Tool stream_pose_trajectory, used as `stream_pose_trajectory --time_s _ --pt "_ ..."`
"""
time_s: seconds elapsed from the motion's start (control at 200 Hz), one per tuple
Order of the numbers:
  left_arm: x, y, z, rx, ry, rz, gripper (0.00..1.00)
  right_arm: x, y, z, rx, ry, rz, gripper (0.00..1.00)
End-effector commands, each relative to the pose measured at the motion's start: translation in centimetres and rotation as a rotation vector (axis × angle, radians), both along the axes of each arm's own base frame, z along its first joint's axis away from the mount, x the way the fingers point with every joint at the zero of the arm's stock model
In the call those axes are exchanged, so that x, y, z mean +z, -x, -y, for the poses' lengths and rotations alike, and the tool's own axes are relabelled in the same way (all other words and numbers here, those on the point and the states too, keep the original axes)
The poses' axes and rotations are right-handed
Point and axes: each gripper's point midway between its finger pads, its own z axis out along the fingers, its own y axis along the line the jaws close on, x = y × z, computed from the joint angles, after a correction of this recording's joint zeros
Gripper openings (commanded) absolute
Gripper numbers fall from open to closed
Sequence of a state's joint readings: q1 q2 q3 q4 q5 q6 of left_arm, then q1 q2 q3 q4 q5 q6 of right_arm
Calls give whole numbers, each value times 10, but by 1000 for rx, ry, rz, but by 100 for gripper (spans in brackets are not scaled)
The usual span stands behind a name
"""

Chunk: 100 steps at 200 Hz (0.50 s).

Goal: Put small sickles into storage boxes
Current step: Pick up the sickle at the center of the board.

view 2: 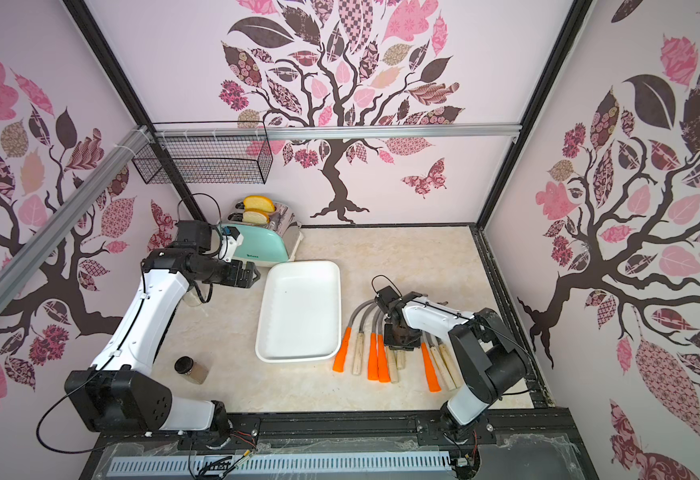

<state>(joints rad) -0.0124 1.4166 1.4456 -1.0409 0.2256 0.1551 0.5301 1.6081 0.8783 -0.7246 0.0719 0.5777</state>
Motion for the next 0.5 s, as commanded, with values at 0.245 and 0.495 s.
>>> stream_pose_trajectory --time_s 0.245,0.495 --pt "13 -4 1 5 18 34 98 14 -14 4 14 49 54 8" --pt "12 -4 1 4 19 36 98 26 -19 4 17 50 81 5"
